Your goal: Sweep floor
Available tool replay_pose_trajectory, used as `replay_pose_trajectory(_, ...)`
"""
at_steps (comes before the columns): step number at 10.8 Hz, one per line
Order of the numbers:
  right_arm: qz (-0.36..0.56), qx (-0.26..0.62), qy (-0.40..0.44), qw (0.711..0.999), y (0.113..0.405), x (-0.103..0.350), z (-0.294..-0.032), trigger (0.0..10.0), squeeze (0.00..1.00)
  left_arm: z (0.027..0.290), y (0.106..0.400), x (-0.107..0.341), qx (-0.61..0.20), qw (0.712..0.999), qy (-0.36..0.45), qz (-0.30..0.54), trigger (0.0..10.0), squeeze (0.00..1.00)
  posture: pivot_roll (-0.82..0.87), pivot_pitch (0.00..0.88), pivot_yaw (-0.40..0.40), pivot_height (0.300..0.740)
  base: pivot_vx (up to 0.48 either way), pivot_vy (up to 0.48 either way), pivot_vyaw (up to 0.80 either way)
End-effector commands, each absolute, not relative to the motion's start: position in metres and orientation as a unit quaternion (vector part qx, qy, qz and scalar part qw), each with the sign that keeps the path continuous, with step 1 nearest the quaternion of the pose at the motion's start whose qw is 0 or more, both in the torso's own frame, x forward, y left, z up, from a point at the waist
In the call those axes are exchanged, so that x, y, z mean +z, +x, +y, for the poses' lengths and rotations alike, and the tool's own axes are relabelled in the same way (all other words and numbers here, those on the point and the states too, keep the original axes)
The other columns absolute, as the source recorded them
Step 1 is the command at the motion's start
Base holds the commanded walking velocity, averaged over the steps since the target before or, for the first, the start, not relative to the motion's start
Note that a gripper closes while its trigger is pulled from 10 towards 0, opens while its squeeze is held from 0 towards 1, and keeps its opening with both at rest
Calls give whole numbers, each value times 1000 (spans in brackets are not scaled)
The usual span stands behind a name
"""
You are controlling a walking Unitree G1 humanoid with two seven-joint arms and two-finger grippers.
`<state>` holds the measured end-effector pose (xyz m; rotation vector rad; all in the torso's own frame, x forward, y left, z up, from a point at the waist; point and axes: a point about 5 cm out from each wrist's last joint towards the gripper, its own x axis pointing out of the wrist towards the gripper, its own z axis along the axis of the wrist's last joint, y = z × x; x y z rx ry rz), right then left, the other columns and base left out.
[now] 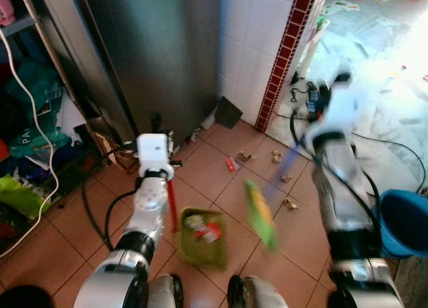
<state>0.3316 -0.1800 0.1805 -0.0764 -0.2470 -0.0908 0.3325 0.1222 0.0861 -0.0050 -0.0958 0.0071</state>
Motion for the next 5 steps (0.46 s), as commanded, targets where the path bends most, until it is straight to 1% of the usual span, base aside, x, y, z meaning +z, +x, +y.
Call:
replay_pose_trajectory(1,-135,-67,-64,987,329,181,-186,10000,0,125,337,111,-7,995,0,-101,10000,0,-115,69,0,740,0,0,0)
replay_pose_trajectory(3,-117,-100,-78,985,328,169,-193,10000,0,138,332,124,-9,992,0,-123,10000,0,-80,44,7,740,0,0,0)
replay_pose_trajectory(4,-111,-112,-79,984,328,164,-197,10000,0,142,327,129,-5,991,-6,-131,10000,0,-75,27,13,740,0,0,-450)
replay_pose_trajectory(5,-111,-115,-85,983,327,163,-198,10000,0,142,325,130,-5,991,-12,-130,10000,0,-74,15,16,740,0,0,-638)
